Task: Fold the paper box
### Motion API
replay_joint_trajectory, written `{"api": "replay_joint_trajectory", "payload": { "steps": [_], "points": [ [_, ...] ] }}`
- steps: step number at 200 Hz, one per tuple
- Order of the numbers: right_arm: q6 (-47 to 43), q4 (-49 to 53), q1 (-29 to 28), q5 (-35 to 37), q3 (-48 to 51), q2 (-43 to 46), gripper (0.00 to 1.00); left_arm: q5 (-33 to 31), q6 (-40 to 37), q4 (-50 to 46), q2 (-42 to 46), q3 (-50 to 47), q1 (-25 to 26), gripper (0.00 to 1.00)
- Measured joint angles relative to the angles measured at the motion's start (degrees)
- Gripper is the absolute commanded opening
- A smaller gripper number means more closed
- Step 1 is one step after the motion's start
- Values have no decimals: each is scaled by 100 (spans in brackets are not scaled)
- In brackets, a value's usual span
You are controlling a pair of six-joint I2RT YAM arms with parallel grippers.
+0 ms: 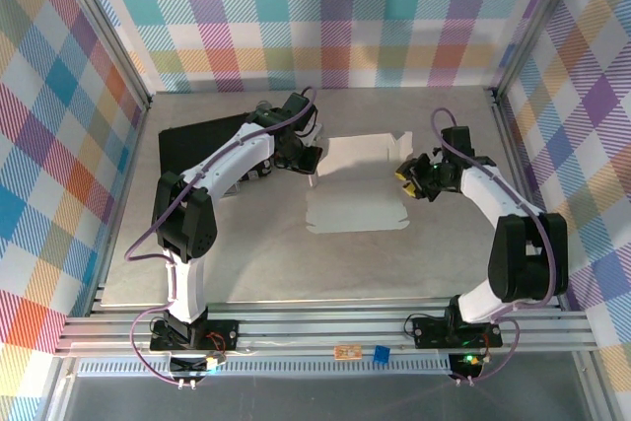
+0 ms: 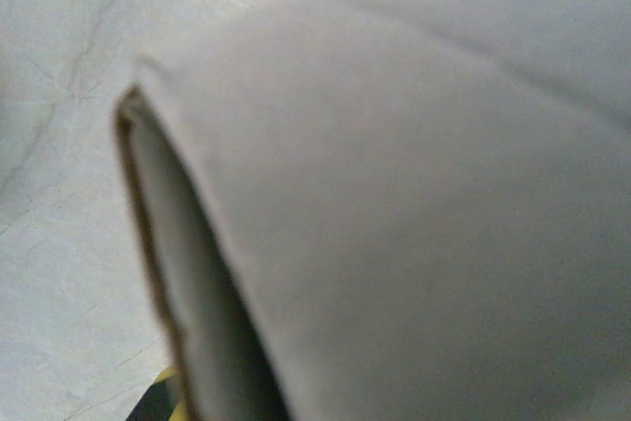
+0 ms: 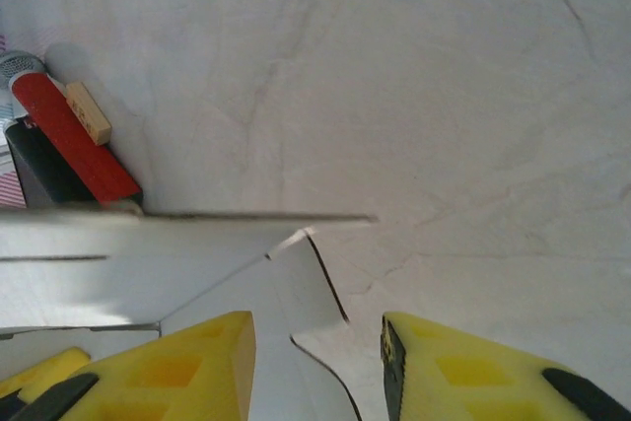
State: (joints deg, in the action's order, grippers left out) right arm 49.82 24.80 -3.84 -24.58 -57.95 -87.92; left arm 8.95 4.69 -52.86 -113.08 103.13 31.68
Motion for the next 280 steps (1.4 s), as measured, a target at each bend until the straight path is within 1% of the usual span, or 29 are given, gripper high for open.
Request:
{"api": "replay_joint_trajectory", "payload": {
  "steps": [45,109,135,175,214,222,244,264,280],
  "points": [
    [-87,-254,-125,-63,-195,-151,27,0,0,-20,0,0,0,0],
    [-83,-289,-407,-63,-385,-164,28,2,28,-83,0,33,0,0],
    [-92,-271,-586,-57,-535,-295,28,2,44,-81,0,44,0,0],
    [-122,-83,-898,98,-715,-472,23,-2,87,-101,0,52,0,0],
    [-179,120,-970,308,-721,-527,22,0,149,-98,0,52,-28,0],
    [-221,155,-970,308,-721,-531,24,2,151,-101,0,52,-33,0],
    [-382,286,-968,299,-846,-527,34,2,153,-101,0,52,-48,0],
    [-632,494,-957,197,-1303,-422,40,20,170,-101,0,52,-72,0],
    [-905,619,-863,59,-1764,-179,41,52,168,-105,0,52,-92,0]
  ]
}}
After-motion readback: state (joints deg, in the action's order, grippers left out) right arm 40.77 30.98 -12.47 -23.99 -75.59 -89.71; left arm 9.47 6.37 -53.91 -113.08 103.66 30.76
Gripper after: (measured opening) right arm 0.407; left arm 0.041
